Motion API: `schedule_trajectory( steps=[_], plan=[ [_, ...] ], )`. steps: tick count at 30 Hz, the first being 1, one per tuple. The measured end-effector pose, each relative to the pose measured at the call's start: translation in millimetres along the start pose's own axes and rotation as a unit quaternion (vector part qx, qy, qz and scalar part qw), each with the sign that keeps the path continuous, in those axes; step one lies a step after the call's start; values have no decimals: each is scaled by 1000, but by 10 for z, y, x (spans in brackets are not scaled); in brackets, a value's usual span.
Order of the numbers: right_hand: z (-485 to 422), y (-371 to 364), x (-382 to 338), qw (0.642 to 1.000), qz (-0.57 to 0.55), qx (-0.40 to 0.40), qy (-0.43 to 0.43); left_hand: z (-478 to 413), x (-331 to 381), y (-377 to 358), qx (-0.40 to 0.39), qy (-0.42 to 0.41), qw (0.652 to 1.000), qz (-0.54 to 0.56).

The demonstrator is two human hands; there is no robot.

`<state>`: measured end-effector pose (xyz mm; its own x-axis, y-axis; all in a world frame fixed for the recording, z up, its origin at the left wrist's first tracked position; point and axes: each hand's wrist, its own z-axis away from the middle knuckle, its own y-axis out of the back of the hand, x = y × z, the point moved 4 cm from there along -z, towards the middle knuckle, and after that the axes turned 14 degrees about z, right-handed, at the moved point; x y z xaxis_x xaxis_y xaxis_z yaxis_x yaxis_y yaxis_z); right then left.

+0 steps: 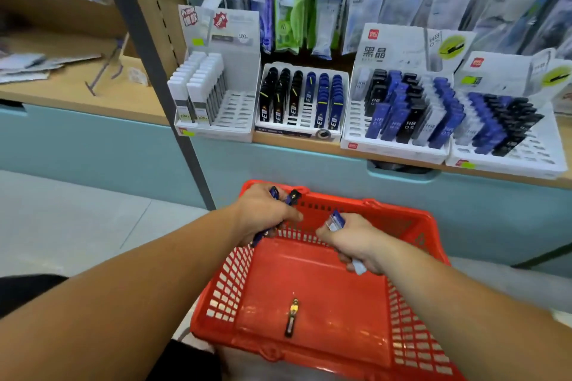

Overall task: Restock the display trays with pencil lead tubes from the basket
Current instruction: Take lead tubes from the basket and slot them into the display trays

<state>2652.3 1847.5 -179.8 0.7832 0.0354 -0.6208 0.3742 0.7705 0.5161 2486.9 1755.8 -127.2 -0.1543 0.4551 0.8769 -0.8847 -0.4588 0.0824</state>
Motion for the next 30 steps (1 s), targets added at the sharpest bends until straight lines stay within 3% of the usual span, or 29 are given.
schedule_trajectory(
  steps=[5, 13, 20, 23, 26, 30],
  plan=[
    [-435, -762, 601, 997, 22, -21, -77, -30, -732, 149, 15, 67, 998, 6],
    [-946, -1496, 1220, 975, 100, -53, -193, -133, -1338, 374, 6, 75, 997, 27],
    [-1006, -1631, 1229, 966, 188, -26, -178, -148, -1338, 312, -8, 95, 995, 29],
    [-976, -1585, 1161, 975, 117, -58, -180, -131, -1266, 340, 4, 101, 995, 21],
    [-888, -1445, 978, 977, -75, -93, -178, -61, -1137, 371, 40, 90, 995, 13],
    [-693, -1047, 285, 967, -206, -105, -105, 79, -822, 430, 101, 42, 994, 0]
  ],
)
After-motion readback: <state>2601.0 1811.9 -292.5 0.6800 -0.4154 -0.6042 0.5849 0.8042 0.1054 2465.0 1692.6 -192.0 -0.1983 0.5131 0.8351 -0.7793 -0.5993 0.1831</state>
